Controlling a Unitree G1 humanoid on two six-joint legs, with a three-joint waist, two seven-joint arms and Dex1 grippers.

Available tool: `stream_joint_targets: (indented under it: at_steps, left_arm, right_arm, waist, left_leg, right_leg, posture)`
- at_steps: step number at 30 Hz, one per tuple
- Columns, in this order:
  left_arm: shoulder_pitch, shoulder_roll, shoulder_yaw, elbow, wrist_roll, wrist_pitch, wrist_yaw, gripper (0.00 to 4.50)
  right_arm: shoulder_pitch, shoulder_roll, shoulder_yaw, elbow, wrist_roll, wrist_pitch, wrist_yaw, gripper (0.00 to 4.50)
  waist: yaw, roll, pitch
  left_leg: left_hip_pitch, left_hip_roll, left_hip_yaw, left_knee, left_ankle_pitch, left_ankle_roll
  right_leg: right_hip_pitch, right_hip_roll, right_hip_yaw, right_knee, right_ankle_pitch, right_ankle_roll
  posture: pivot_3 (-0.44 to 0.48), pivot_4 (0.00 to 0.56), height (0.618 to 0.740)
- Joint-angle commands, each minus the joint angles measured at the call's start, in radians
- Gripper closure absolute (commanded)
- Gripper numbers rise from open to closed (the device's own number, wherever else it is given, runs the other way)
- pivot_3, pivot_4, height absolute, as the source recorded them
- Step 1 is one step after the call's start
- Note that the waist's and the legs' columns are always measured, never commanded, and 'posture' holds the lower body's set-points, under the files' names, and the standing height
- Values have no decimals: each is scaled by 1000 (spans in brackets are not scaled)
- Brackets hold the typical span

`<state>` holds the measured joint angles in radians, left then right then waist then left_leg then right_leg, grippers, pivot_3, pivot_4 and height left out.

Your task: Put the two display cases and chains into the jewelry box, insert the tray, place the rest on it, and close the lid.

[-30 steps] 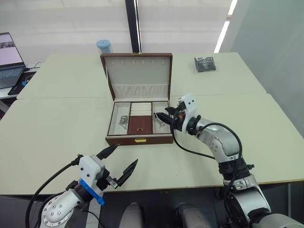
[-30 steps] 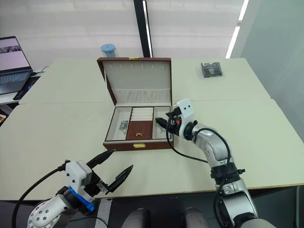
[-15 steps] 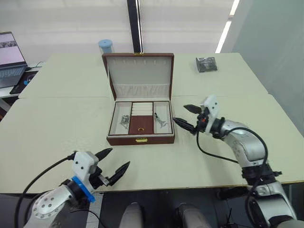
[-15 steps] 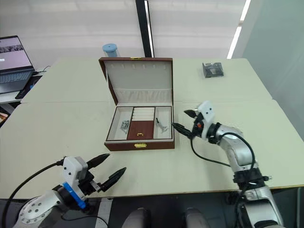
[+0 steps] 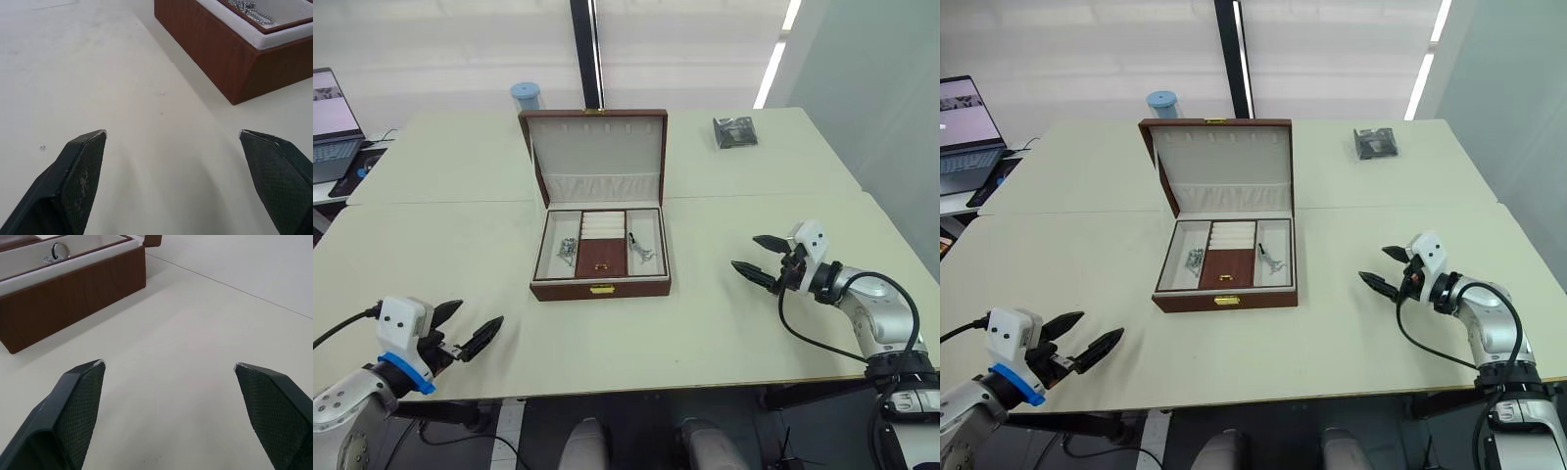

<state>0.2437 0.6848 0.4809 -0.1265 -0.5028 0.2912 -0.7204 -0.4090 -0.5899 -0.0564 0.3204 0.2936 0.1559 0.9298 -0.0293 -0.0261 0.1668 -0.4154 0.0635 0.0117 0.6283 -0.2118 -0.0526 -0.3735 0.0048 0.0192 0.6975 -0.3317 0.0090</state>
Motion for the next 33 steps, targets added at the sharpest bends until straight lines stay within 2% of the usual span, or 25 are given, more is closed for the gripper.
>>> stream_joint_targets:
  at_steps: [1,11,14,18,28,29,30,33]
  left_arm:
    - [-99,16,11,70,27,-13,37,0]
    - [-343,-10,-94,220,88,1,61,0]
    - [-418,-23,-135,271,103,-1,56,0]
    - [-501,-45,-198,342,135,-19,41,871]
    - [-619,-97,-280,437,167,-41,-3,4070]
    - [-622,-100,-283,440,167,-39,-8,4393]
    - [-624,-103,-289,436,165,-35,-20,4478]
    - [-623,-110,-309,412,155,-13,-59,4478]
  right_arm:
    - [-36,34,-5,-9,-12,-34,-35,33]
    - [-111,171,50,-19,-47,-8,-125,33]
    - [-134,209,68,-10,-57,0,-153,623]
    - [-160,254,92,3,-72,14,-180,1947]
    - [-203,326,163,-6,-118,84,-200,4500]
    - [-202,329,168,-10,-120,89,-198,4500]
    - [-199,333,178,-16,-124,93,-196,4500]
    - [-184,344,201,-42,-126,110,-185,4500]
  waist:
    - [0,0,0]
    - [0,0,0]
    - [0,0,0]
    - [1,0,0]
    - [0,0,0]
    - [1,0,0]
    - [1,0,0]
    - [1,0,0]
  left_leg:
    - [0,0,0,0,0,0]
    - [0,0,-1,0,0,0]
    - [-1,0,0,0,0,0]
    - [-1,0,0,0,0,0]
    - [-1,0,0,0,0,-1]
    - [-1,0,0,0,0,0]
    - [-1,0,0,0,0,-1]
    - [-1,-1,-1,1,0,-1]
  right_leg:
    - [0,0,0,0,0,0]
    - [0,-1,0,1,0,0]
    - [0,-2,-1,1,0,0]
    - [0,-2,-1,1,0,0]
    - [-1,-2,-1,1,0,0]
    - [-1,-2,-1,1,0,0]
    - [-1,-3,-1,1,0,0]
    - [0,-4,-1,1,0,0]
  posture:
    - [0,150,740]
    - [0,150,740]
    - [0,150,740]
    - [0,150,740]
    - [0,150,740]
    - [0,150,740]
    - [0,150,740]
    - [0,150,740]
